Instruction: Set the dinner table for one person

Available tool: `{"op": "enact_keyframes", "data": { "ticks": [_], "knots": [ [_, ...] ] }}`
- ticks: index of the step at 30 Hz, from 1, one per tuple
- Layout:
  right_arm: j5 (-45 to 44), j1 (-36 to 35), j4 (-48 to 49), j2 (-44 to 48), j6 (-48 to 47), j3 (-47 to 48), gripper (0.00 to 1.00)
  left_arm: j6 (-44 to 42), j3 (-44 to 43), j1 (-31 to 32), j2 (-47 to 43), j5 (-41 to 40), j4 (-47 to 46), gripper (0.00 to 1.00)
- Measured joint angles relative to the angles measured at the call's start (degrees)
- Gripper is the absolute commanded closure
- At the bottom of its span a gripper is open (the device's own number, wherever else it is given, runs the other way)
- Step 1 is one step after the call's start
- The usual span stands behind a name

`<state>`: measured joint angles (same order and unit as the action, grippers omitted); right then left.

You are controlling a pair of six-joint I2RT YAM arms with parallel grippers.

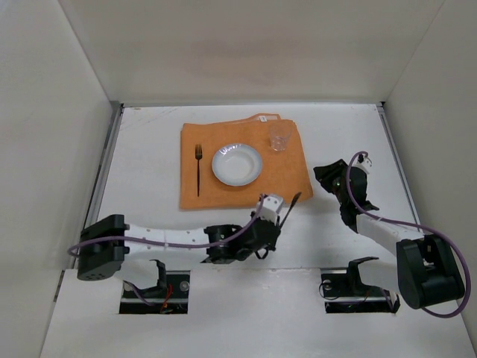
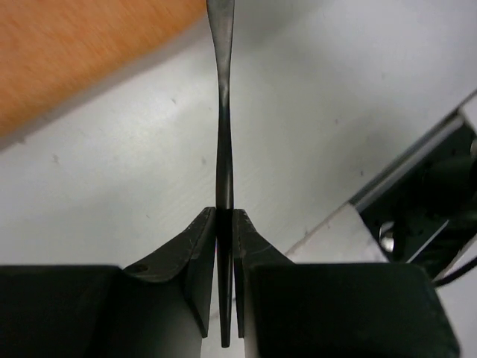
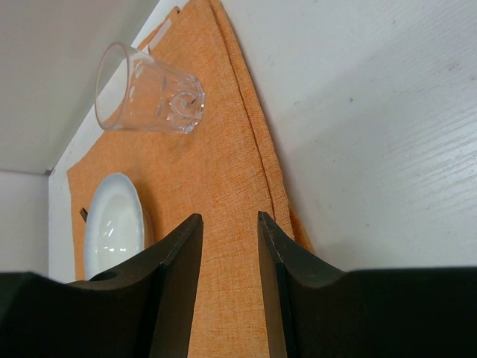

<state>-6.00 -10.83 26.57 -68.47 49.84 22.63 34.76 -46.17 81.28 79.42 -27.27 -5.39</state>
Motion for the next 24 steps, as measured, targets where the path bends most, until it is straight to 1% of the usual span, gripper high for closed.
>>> {"op": "enact_keyframes", "data": {
  "ticks": [4, 8, 11, 14, 19, 24],
  "knots": [
    [0.00, 0.00, 0.00, 0.00, 0.07, 0.02, 0.59, 1.44, 0.94, -7.10, -3.19, -1.09, -1.55, 0.92],
    [0.00, 0.00, 0.02, 0.00, 0.07, 0.02, 0.58, 2.73, 1.27, -14.93, -2.08, -1.42, -4.63, 0.92],
    [0.00, 0.00, 0.02, -0.02, 0.09, 0.02, 0.58, 3.43, 0.55, -19.61, 1.97, -1.27, -7.93, 0.92],
    [0.00, 0.00, 0.02, -0.02, 0.09, 0.02, 0.58, 4.42, -2.10, -23.12, 8.33, -0.44, -9.88, 0.92],
    [0.02, 0.00, 0.02, -0.02, 0.09, 0.02, 0.58, 6.58, -8.61, -26.99, 17.88, 1.70, -11.52, 0.92],
    [0.04, -0.02, 0.04, -0.02, 0.11, 0.02, 0.58, 8.39, -14.10, -29.75, 24.44, 3.26, -12.83, 0.92]
  ]
}}
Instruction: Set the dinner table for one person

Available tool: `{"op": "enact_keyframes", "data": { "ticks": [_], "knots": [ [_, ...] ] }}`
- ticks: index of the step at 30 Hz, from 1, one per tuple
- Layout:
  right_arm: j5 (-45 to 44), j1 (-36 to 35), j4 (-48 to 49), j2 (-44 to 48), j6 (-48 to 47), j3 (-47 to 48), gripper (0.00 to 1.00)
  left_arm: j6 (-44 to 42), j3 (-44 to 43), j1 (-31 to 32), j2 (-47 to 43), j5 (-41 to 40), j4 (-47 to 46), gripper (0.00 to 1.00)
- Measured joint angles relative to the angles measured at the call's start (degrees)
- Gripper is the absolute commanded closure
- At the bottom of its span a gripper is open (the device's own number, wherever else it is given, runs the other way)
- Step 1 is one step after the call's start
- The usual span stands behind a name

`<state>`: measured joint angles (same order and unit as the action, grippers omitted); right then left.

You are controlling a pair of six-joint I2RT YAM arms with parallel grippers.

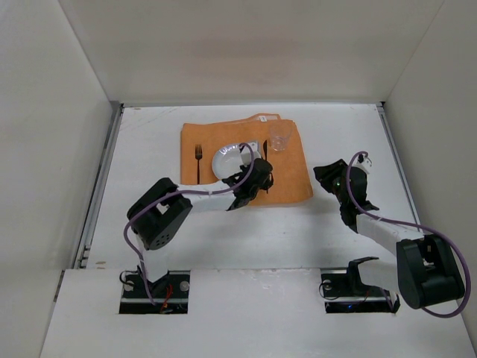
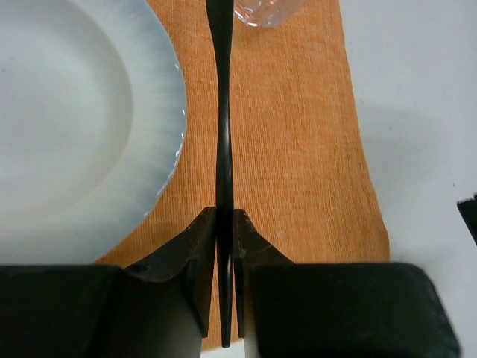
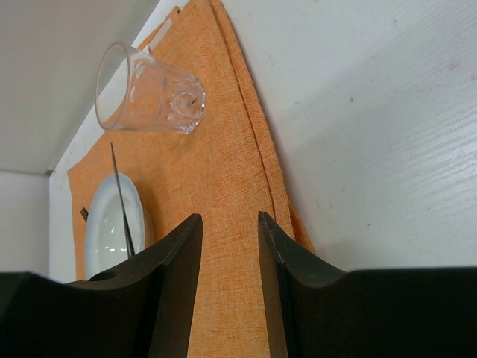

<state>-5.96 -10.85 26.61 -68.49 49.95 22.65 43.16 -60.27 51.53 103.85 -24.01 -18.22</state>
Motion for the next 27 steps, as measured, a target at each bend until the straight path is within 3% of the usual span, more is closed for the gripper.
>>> {"op": "enact_keyframes", "data": {
  "ticks": [17, 27],
  "knots": [
    [0.35, -0.11, -0.02, -0.26, 0.46, 0.00, 0.58, 2.71, -11.52, -4.33, 12.07, 5.46, 0.52, 0.91],
    [0.35, -0.11, 0.02, -0.57, 0.48, 0.00, 0.58, 3.69, -12.41, -5.14, 14.64, 6.25, 1.09, 0.85]
  ]
}}
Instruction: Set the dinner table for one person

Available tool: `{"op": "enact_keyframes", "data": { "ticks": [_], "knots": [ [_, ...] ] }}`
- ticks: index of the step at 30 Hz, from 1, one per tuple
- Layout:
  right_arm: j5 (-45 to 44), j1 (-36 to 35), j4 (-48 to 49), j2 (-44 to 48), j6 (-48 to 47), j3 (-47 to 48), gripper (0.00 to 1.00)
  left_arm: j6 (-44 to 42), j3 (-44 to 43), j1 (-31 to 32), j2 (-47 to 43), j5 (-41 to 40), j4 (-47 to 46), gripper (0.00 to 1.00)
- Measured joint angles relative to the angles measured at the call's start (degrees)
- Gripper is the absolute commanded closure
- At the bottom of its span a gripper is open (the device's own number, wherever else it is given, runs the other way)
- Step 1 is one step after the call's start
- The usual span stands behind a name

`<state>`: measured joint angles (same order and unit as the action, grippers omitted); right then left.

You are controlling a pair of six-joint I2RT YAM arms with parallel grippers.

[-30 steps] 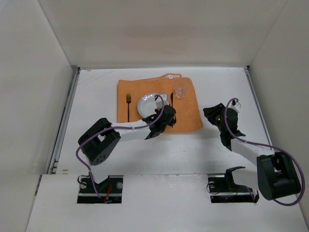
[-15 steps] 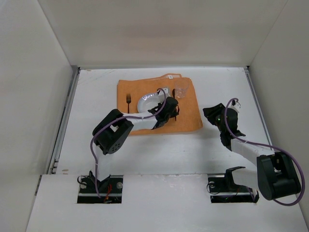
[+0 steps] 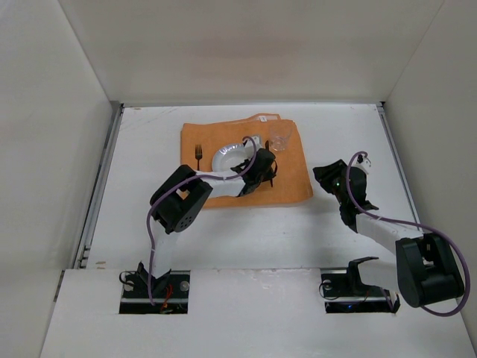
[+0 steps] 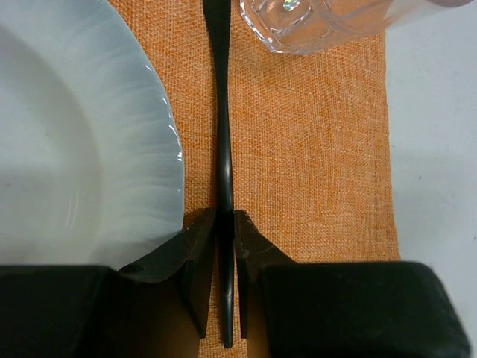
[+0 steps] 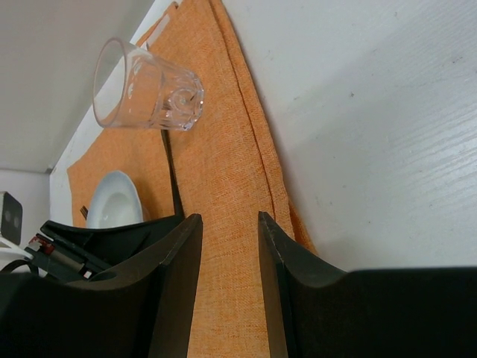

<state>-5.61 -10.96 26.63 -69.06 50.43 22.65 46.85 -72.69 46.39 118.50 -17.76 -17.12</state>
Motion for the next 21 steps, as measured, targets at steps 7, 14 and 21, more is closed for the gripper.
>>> {"op": "enact_keyframes", "data": {
  "ticks": [7, 14, 21],
  "knots": [
    [0.00, 0.00, 0.00, 0.00, 0.00, 0.00, 0.58, 0.11, 0.00, 0.28, -0.02, 0.44, -0.46, 0.70],
    [0.02, 0.00, 0.00, 0.00, 0.13, 0.00, 0.57, -2.56, 2.84, 1.75, -4.83, -0.44, 0.37, 0.45],
    [0.00, 0.00, 0.00, 0.00, 0.13, 0.00, 0.57, -9.25, 7.45, 5.75, -19.85, -0.66, 0.61, 0.13]
  ]
}}
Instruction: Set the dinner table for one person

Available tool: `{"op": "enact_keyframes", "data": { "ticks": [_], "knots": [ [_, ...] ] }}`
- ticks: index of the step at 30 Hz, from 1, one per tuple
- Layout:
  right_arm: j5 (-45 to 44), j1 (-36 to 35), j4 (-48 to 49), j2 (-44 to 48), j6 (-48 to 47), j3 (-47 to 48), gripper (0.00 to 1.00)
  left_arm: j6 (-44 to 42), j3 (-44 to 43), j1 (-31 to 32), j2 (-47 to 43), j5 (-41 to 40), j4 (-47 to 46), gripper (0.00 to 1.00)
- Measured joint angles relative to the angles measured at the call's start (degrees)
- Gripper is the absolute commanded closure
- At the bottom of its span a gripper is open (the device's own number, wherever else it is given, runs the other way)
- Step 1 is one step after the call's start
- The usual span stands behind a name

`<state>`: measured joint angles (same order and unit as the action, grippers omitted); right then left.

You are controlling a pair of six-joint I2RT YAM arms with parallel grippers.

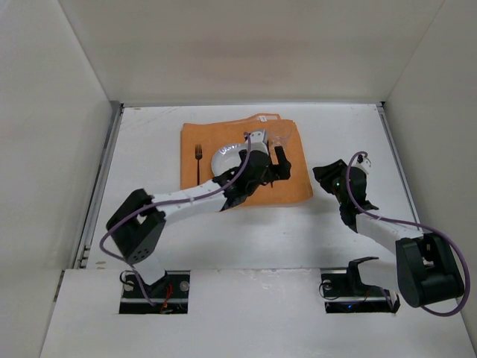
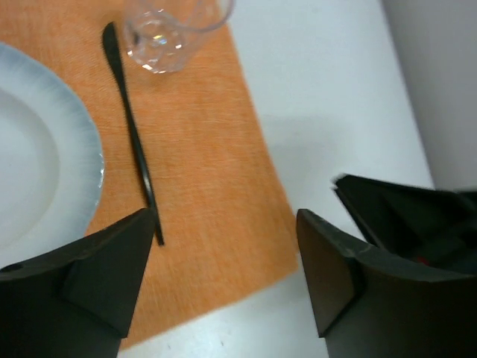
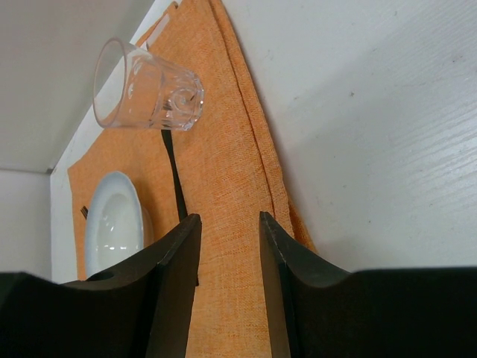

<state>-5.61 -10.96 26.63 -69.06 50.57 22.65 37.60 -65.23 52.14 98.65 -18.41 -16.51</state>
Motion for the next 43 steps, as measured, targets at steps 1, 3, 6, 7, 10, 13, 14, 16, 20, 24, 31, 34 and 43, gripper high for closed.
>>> {"op": "enact_keyframes", "data": {
  "ticks": [1, 3, 6, 7, 10, 13, 14, 16, 20, 24, 31, 34, 43],
  "knots": [
    [0.00, 0.00, 0.00, 0.00, 0.00, 0.00, 0.57, -1.03, 1.40, 0.85, -2.71, 0.07, -0.42, 0.00],
    [0.00, 0.00, 0.00, 0.00, 0.00, 0.00, 0.57, -2.47, 4.83, 2.36, -8.26, 0.07, -0.79, 0.00],
    [0.00, 0.00, 0.00, 0.00, 0.00, 0.00, 0.62, -3.74, 12.28, 3.65, -17.44, -0.74, -1.29, 0.00],
    [0.00, 0.00, 0.00, 0.00, -0.04, 0.00, 0.66, -3.89, 15.10, 3.65, -20.52, -1.53, -1.14, 0.00],
    [0.02, 0.00, 0.00, -0.04, -0.22, 0.00, 0.81, -3.93, 24.65, 3.21, -31.54, -5.35, 0.98, 0.00],
    [0.04, 0.00, 0.00, -0.37, -0.02, 0.00, 0.84, -2.62, 33.53, 2.27, -45.51, -10.56, 5.62, 0.00],
    [0.04, 0.00, -0.04, -0.52, 0.00, 0.00, 0.83, -1.73, 35.82, 1.66, -50.40, -12.37, 7.48, 0.00],
    [0.04, 0.00, 0.00, -0.66, 0.00, 0.00, 0.79, 0.92, 40.11, -0.63, -61.61, -16.39, 12.39, 0.00],
    [0.00, 0.00, 0.00, -0.66, 0.17, 0.00, 0.63, 7.78, 43.56, -7.45, -75.17, -21.53, 22.91, 0.00],
    [0.00, 0.00, 0.00, -0.72, 0.17, 0.00, 0.58, 14.51, 44.89, -16.06, -73.94, -21.92, 34.03, 0.00],
    [0.02, 0.00, 0.61, -1.01, 0.20, 0.00, 0.56, 19.76, 46.69, -29.70, -63.39, -13.64, 40.15, 0.00],
    [0.02, 0.00, 0.81, -1.16, 0.22, 0.00, 0.56, 19.71, 48.22, -33.42, -63.56, -10.36, 40.11, 0.00],
    [0.02, 0.00, 0.85, -1.64, 0.22, 0.00, 0.55, 18.38, 48.98, -37.64, -65.64, -6.60, 39.23, 0.00]
  ]
}}
